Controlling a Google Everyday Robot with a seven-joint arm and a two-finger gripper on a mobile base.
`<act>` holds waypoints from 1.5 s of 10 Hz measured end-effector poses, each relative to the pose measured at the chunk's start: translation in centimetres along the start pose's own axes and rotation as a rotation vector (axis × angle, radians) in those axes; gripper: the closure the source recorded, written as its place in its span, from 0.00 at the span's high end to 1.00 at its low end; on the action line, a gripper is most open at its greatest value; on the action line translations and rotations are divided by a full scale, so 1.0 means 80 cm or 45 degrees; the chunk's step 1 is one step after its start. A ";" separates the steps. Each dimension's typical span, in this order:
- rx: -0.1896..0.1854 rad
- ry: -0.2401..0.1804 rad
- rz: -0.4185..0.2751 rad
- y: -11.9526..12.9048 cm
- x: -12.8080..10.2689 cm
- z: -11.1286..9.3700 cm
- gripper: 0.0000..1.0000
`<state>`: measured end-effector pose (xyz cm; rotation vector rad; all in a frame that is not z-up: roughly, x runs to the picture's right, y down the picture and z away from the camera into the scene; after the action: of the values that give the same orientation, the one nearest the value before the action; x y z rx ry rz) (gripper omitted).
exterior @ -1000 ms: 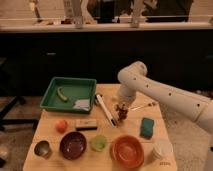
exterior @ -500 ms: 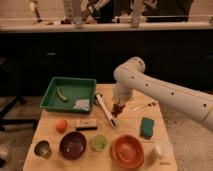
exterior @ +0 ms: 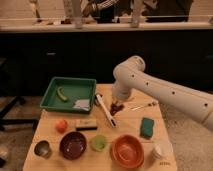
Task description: Place grapes in tray
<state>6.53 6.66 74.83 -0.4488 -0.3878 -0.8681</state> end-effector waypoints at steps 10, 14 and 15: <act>0.084 0.064 0.217 -0.058 0.049 -0.019 0.00; 0.088 0.068 0.396 -0.100 0.073 -0.015 0.00; 0.109 0.043 0.429 -0.111 0.077 -0.013 0.00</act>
<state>3.24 -2.82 78.99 -0.4051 -0.3057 -0.5293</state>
